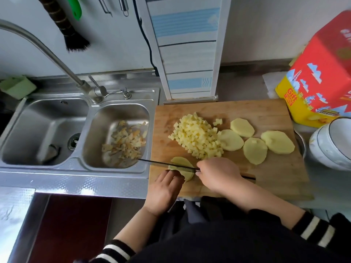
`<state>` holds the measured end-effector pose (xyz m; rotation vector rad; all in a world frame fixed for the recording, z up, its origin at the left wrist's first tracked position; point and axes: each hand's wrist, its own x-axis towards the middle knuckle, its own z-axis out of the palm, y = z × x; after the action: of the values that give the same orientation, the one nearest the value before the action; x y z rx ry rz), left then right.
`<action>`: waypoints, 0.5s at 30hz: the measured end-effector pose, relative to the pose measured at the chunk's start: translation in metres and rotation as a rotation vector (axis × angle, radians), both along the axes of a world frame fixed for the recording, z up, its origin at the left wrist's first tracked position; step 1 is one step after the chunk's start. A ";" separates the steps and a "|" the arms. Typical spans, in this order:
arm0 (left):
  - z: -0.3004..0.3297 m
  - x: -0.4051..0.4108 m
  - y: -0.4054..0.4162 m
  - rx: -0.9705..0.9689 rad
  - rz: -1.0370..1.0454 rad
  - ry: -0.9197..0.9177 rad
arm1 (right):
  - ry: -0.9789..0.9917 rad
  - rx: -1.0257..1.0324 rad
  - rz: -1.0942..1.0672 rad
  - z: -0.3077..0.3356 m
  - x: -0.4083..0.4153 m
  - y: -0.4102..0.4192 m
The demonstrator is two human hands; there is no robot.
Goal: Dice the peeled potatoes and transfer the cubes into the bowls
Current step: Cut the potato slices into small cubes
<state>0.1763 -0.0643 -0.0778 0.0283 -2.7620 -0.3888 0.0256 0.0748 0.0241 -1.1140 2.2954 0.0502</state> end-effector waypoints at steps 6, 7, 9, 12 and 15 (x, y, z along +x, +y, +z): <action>-0.016 -0.004 0.007 0.026 0.151 -0.036 | 0.060 -0.011 0.034 -0.006 0.006 0.006; -0.016 -0.004 0.007 0.028 0.163 -0.040 | 0.075 -0.014 0.037 -0.008 0.008 0.008; -0.017 -0.005 0.007 0.045 0.186 -0.051 | 0.088 -0.015 0.030 -0.011 0.010 0.011; -0.017 -0.007 0.007 0.071 0.211 -0.045 | 0.089 -0.032 0.020 -0.013 0.011 0.014; -0.015 -0.009 0.008 0.073 0.224 -0.050 | 0.080 -0.046 0.015 -0.013 0.010 0.015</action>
<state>0.1676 -0.0560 -0.0926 0.3673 -2.7527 -0.4332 0.0361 0.0895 0.0107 -1.1719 2.3695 0.0486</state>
